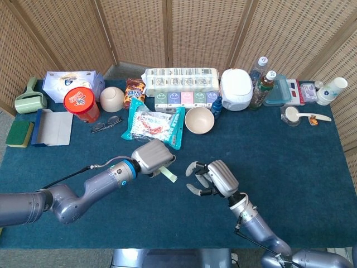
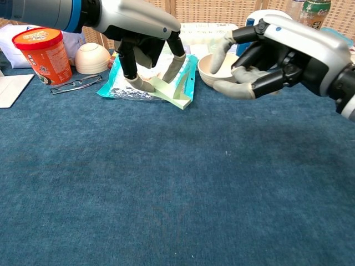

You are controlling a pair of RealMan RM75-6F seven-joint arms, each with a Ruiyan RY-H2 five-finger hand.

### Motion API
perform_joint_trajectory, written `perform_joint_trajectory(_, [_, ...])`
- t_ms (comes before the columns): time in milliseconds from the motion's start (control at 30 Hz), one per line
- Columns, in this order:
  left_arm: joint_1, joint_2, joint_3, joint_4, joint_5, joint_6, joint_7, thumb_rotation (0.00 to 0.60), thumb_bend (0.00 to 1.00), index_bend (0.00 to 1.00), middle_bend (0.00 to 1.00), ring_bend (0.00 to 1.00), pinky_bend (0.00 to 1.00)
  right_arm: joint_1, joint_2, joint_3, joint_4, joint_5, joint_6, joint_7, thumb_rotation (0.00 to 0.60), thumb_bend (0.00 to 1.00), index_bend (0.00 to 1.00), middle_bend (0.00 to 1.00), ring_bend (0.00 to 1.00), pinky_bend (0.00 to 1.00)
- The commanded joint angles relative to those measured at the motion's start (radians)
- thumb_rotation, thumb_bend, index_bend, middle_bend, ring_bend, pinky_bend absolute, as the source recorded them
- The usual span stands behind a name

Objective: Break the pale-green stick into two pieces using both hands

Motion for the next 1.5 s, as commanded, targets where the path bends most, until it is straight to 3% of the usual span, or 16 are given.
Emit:
perform_joint_trajectory(33, [-0.006,-0.005,0.000,0.004,-0.005,-0.003,-0.002,0.600,0.39,0.67,1.00,1.00,1.00,0.011,-0.008,0.005,-0.003,0.006,-0.011,-0.006,0.543,0.33,0.49,0.94,1.00,0.87])
perform_joint_trajectory(667, [-0.071,-0.059,-0.008,0.050,-0.055,-0.017,0.001,0.600,0.39,0.66,1.00,1.00,1.00,0.034,0.001,0.021,0.010,0.042,-0.027,-0.002,0.549,0.34,0.47,0.93,1.00,0.86])
perform_joint_trajectory(1500, [-0.154,-0.095,0.000,0.087,-0.151,-0.005,0.015,0.600,0.39,0.66,1.00,1.00,1.00,0.034,0.019,0.000,0.002,0.021,-0.007,0.025,0.567,0.36,0.48,0.93,1.00,0.86])
